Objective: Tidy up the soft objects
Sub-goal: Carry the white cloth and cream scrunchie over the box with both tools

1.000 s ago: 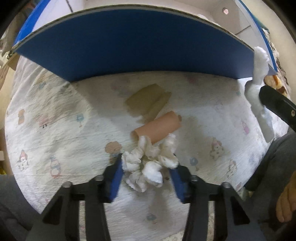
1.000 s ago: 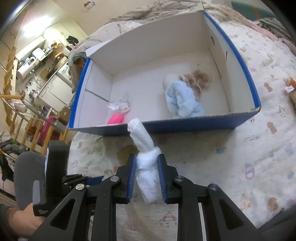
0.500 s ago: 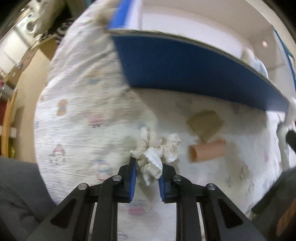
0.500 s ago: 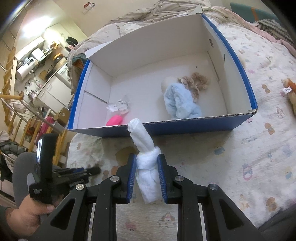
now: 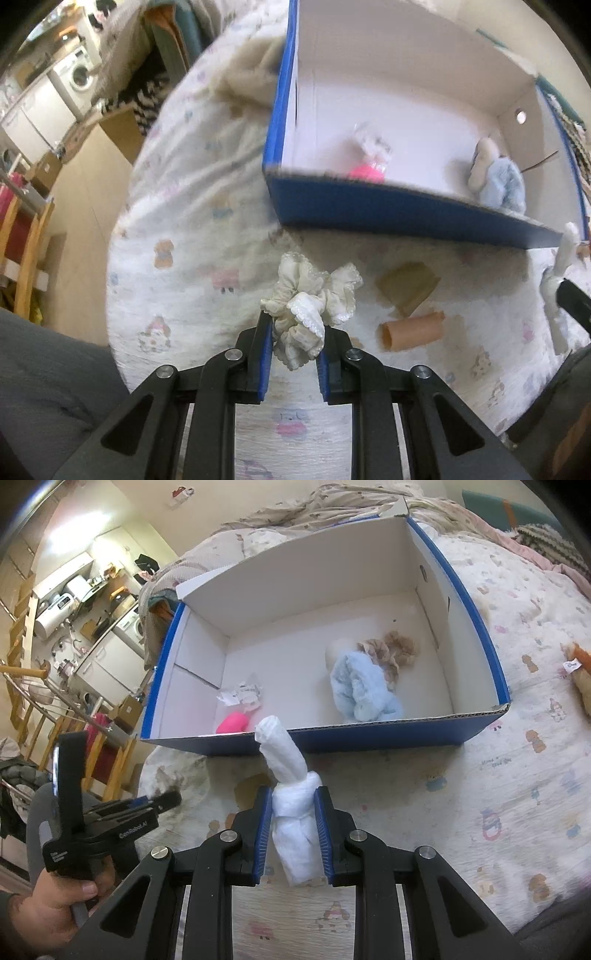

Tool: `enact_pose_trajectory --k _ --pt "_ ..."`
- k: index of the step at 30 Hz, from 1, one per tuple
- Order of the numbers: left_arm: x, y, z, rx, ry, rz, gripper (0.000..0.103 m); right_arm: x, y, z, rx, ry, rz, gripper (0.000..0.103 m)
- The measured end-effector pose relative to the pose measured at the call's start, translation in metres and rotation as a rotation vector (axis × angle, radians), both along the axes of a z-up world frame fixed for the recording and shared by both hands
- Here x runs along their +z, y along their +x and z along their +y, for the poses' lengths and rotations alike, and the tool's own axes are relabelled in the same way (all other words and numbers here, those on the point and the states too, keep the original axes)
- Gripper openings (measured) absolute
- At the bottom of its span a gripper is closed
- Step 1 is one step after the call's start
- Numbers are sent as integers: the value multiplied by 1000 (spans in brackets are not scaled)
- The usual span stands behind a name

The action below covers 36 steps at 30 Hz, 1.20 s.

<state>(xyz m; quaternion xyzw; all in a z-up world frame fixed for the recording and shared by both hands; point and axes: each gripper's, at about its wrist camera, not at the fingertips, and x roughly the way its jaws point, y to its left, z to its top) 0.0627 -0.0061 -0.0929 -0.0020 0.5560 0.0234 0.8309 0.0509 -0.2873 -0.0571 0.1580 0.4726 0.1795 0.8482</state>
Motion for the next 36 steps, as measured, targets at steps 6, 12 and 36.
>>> enact_pose_trajectory --k 6,12,36 --pt "24 -9 -19 -7 12 -100 18 11 -5 -1 14 44 -59 25" --pt "60 -15 -20 2 -14 -230 18 22 -8 1 20 38 -109 25" --pt "81 52 -25 -39 -28 -254 18 48 55 -24 -23 92 -167 25"
